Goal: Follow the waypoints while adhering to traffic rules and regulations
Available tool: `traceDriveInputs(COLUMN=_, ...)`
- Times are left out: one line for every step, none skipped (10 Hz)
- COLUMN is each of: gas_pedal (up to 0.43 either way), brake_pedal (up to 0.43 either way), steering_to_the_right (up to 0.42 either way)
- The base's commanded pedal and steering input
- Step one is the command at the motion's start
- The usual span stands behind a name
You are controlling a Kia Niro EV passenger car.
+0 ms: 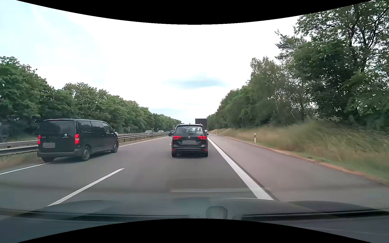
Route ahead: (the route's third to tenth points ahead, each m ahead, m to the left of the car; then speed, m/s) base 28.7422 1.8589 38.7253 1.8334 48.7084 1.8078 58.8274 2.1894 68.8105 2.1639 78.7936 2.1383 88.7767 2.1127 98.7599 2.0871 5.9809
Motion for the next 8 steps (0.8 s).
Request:
traceDriveInputs(gas_pedal=0.197, brake_pedal=0.0, steering_to_the_right=-0.002)
traceDriveInputs(gas_pedal=0.197, brake_pedal=0.0, steering_to_the_right=-0.002)
traceDriveInputs(gas_pedal=0.197, brake_pedal=0.0, steering_to_the_right=-0.002)
traceDriveInputs(gas_pedal=0.197, brake_pedal=0.0, steering_to_the_right=-0.002)
traceDriveInputs(gas_pedal=0.197, brake_pedal=0.0, steering_to_the_right=-0.002)
traceDriveInputs(gas_pedal=0.197, brake_pedal=0.0, steering_to_the_right=-0.002)
traceDriveInputs(gas_pedal=0.189, brake_pedal=0.0, steering_to_the_right=-0.002)
traceDriveInputs(gas_pedal=0.189, brake_pedal=0.0, steering_to_the_right=-0.003)
